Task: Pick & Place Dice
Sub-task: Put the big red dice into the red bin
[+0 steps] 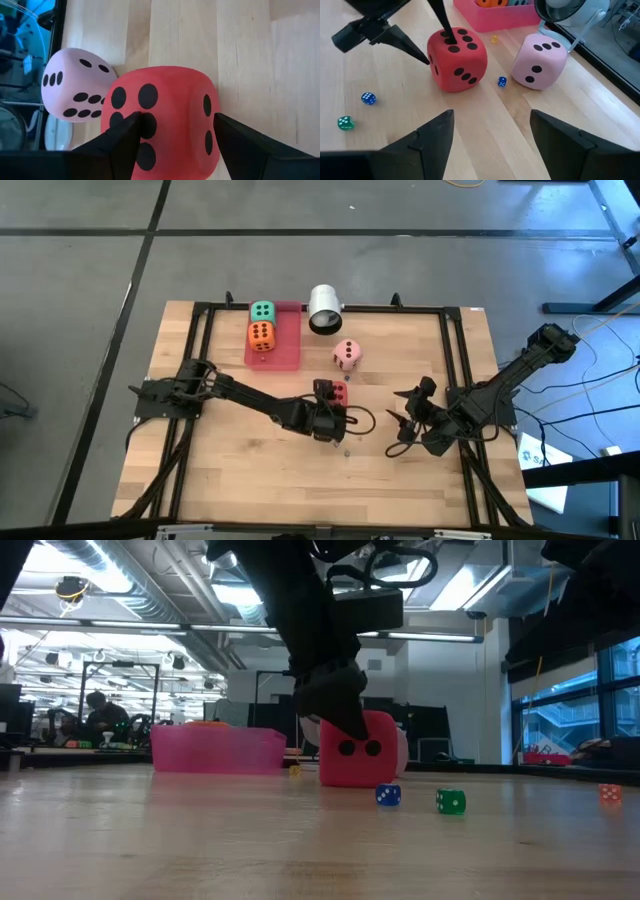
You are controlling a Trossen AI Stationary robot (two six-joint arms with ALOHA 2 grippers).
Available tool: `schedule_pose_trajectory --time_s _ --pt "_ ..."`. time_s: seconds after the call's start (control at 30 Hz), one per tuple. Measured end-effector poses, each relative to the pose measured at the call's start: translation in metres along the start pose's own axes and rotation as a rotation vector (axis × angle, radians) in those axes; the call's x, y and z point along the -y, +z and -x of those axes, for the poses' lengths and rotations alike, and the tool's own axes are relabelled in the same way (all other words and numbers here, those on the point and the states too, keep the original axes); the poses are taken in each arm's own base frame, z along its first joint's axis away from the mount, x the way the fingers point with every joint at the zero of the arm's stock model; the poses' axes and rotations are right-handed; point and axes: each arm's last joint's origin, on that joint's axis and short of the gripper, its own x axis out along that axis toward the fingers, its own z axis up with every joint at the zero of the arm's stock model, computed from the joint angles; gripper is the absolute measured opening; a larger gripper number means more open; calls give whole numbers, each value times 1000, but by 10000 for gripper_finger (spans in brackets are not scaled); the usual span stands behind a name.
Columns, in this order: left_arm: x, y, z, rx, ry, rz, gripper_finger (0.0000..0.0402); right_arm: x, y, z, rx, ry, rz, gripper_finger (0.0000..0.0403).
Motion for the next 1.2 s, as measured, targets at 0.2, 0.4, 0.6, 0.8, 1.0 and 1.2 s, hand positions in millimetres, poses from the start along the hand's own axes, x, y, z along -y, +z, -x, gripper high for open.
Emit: schedule_pose_trajectory --time_s 0.2,0.4,0.6,0.8,1.0,1.2 --pt "-7 -8 -4 -75 41 -31 230 0 0 0 7 -6 -5 261" --pt "-12 -11 -8 -107 42 -33 223 0 0 0 8 -4 -8 261" --pt "-9 -20 -24 -186 15 -70 212 0 1 0 11 -7 -8 261" --pt "5 -31 -49 -254 -15 -103 176 0 1 0 15 -8 -11 261" --pt "5 -32 -51 -259 -25 -90 114 0 1 0 15 -8 -12 261" --pt "2 -33 -53 -265 -51 -77 56 0 1 0 15 -8 -12 261"
